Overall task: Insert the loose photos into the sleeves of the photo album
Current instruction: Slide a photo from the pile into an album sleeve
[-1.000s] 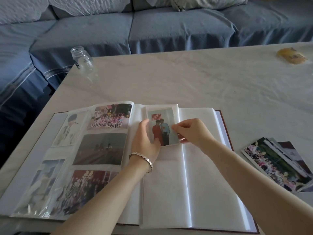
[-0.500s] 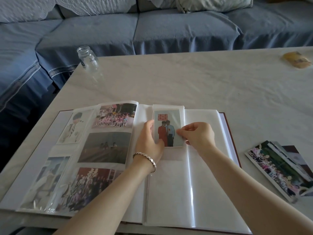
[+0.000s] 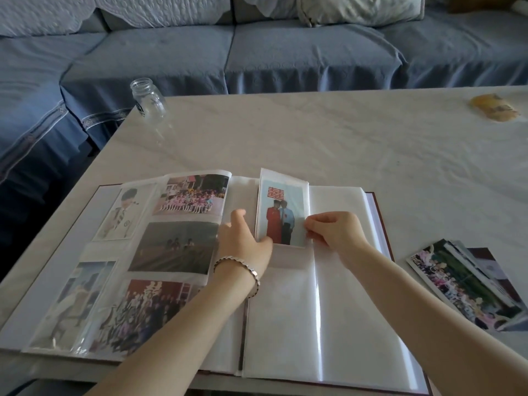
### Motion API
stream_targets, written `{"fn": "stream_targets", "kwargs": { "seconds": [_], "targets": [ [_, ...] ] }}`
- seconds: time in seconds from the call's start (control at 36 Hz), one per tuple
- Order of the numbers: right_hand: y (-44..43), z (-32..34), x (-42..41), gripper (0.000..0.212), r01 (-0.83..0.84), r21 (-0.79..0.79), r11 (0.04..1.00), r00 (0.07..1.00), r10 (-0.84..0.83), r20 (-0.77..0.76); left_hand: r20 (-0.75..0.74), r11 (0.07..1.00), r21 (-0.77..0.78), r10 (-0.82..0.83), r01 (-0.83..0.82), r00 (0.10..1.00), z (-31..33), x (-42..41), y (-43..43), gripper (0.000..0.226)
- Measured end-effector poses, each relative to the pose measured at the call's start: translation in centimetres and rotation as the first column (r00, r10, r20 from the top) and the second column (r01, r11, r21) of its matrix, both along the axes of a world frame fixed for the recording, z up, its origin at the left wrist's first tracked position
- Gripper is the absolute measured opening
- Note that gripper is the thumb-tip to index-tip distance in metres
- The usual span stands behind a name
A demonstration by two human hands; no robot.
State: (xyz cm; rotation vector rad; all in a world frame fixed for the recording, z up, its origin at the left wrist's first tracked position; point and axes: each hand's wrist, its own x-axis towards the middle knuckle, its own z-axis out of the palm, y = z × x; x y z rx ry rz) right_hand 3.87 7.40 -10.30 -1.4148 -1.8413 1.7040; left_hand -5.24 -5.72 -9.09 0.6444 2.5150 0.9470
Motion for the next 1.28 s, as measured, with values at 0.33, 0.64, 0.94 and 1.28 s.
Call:
{"fn": "stream_targets", "kwargs": {
  "seconds": [0.33, 0.64, 0.94, 1.28],
  "targets": [
    [3.0, 0.6, 9.2, 0.017, -0.137, 0.511, 0.849, 0.975, 0.025, 0.22, 0.216, 0.99, 0.139, -0.063, 0.033, 0.974, 2.7, 1.0, 0.8, 0.016],
    [4.7, -1.4, 16.9, 0.065, -0.498, 0.375, 0.782, 0.604, 0.002, 0.797, 0.179, 0.767, -0.08, -0.617, 0.637, 0.766, 2.9, 8.5, 5.3, 0.056],
    [4.5, -0.2, 17.4, 0.021, -0.647, 0.49, 0.584, 0.572, -0.054, 0.819, 0.135, 0.815, -0.085, -0.56, 0.573, 0.817, 0.9, 8.4, 4.1, 0.034],
    [0.7, 1.4, 15.0, 0.044, -0.314, 0.946, 0.079, 0.924, 0.255, 0.285, 0.822, 0.966, 0.258, -0.222, 0.004, 0.524, 2.4, 8.2, 5.7, 0.046]
  ]
}}
